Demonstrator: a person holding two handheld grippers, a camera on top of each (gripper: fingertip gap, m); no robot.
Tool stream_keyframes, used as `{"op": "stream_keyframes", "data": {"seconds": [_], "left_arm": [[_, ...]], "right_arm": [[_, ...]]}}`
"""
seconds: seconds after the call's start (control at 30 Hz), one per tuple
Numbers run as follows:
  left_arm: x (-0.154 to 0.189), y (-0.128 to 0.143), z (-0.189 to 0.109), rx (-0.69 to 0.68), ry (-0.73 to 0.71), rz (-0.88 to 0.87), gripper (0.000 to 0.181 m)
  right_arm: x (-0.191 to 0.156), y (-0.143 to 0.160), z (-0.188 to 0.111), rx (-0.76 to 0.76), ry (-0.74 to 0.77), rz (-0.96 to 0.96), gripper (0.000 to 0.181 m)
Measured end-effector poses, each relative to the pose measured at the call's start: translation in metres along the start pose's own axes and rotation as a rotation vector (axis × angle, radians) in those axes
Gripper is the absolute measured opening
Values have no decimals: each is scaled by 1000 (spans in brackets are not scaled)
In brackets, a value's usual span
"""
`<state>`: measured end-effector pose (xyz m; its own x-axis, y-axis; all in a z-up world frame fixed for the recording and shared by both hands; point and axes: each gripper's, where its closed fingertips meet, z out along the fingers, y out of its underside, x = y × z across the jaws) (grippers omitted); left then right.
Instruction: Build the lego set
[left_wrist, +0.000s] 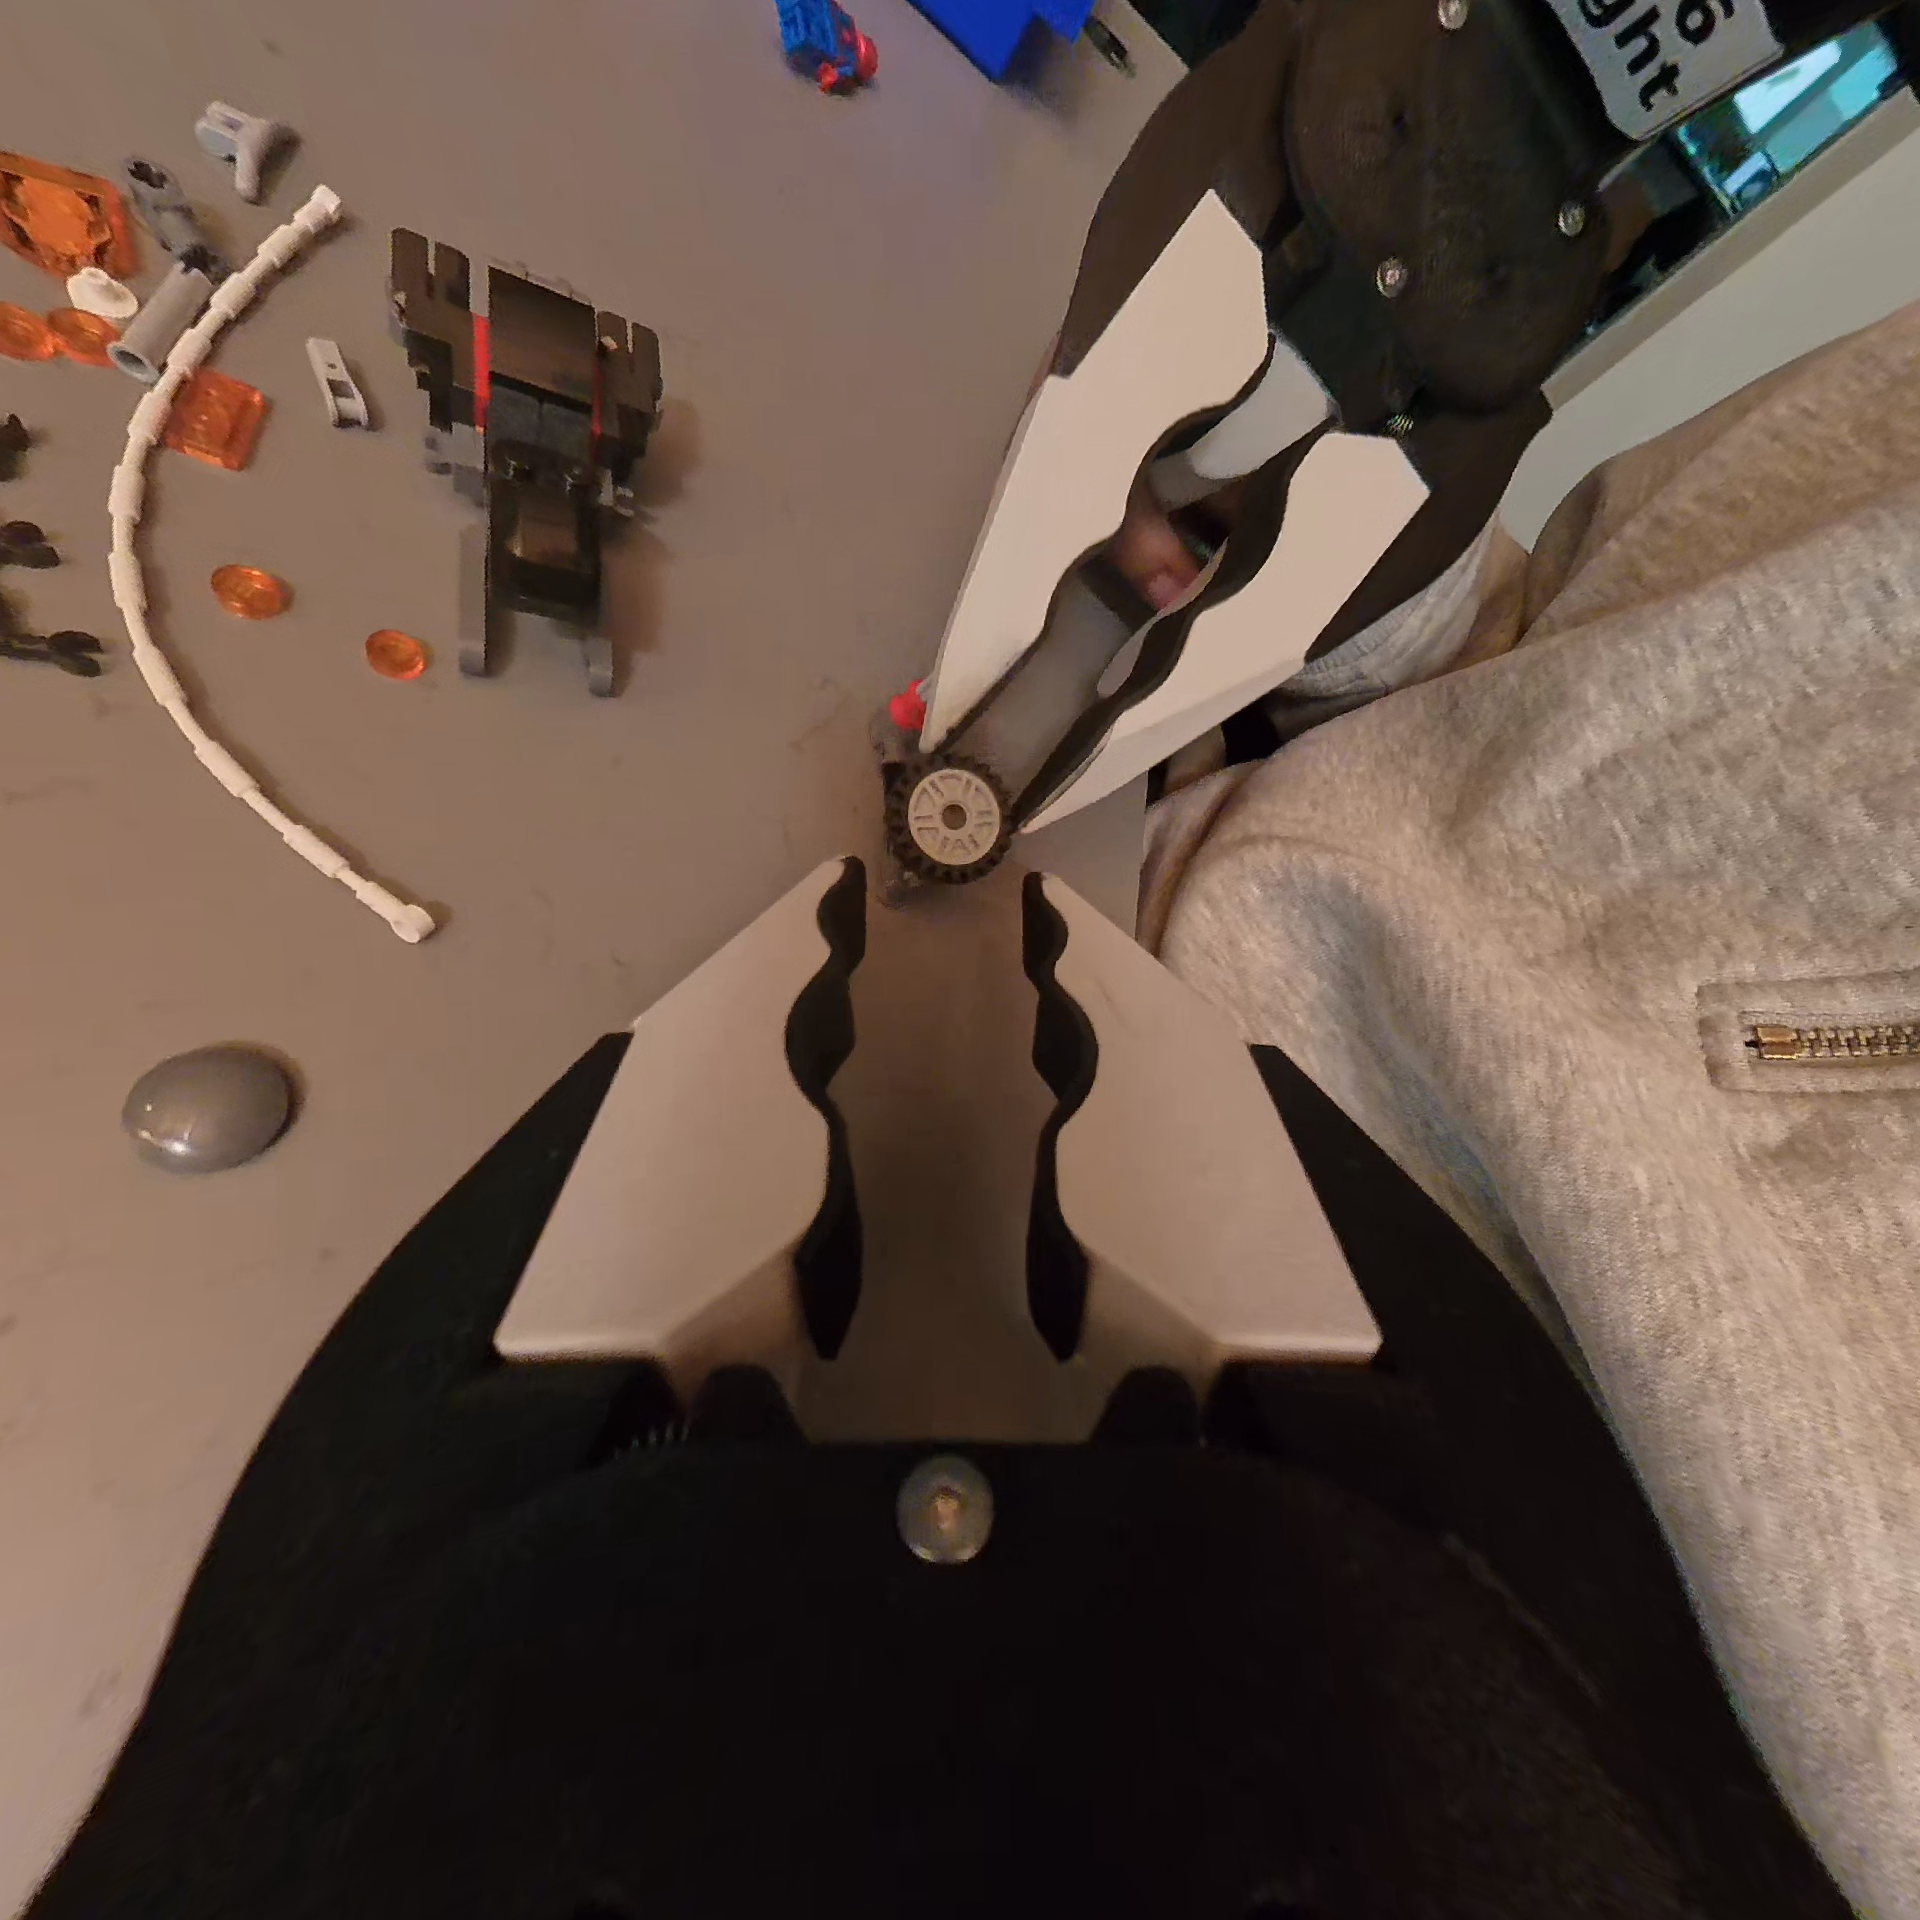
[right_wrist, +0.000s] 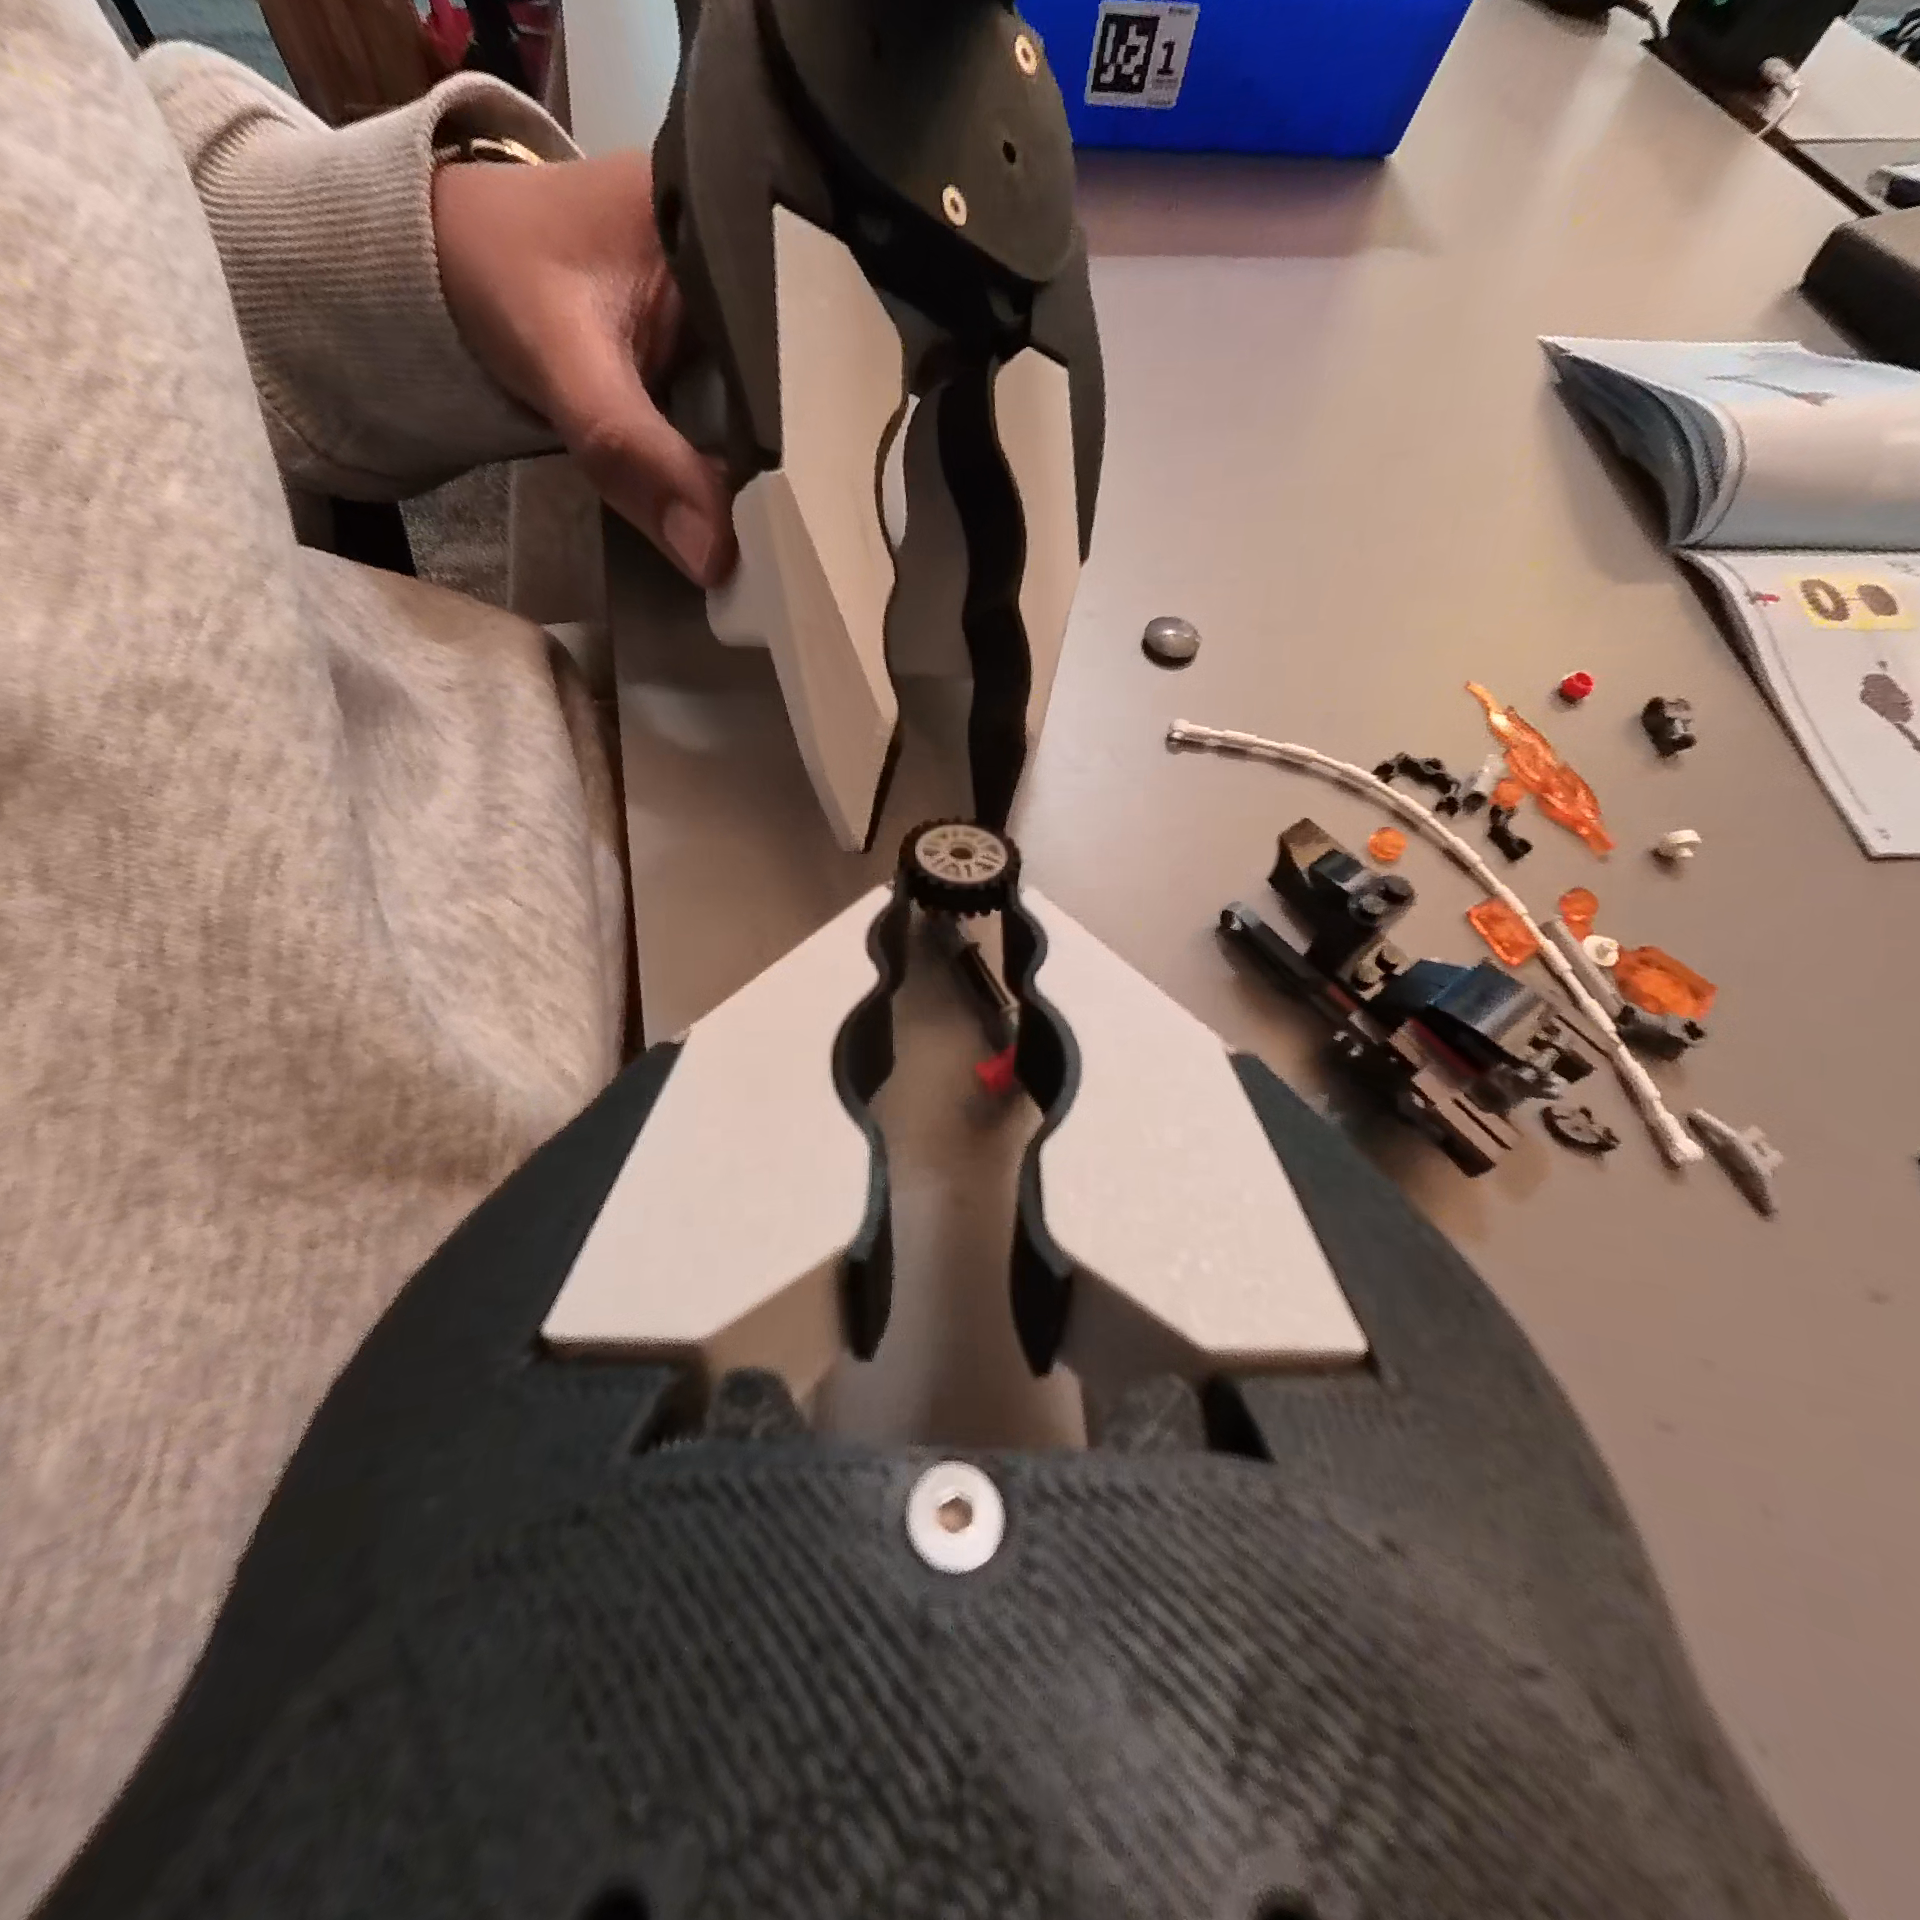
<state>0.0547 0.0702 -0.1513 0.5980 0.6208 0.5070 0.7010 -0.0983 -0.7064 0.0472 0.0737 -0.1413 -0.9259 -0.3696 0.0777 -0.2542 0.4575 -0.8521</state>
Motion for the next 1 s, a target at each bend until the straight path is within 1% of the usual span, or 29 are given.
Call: {"op": "stream_keyframes", "data": {"seconds": [0.2,0.5,0.83,1.0], "left_arm": [[0,1,3,-14,-6,0,28],[0,2,3,-20,-2,-7,25],[1,5,4,-37,1,-8,26],[1,4,4,-34,-1,-5,26]], "right_arm": [[-2,9,3,-58,-2,-10,15],[-4,3,2,-26,-13,-14,14],[-7,4,3,-34,-20,-28,14],[-1,10,-4,-57,-1,-28,18]]}}
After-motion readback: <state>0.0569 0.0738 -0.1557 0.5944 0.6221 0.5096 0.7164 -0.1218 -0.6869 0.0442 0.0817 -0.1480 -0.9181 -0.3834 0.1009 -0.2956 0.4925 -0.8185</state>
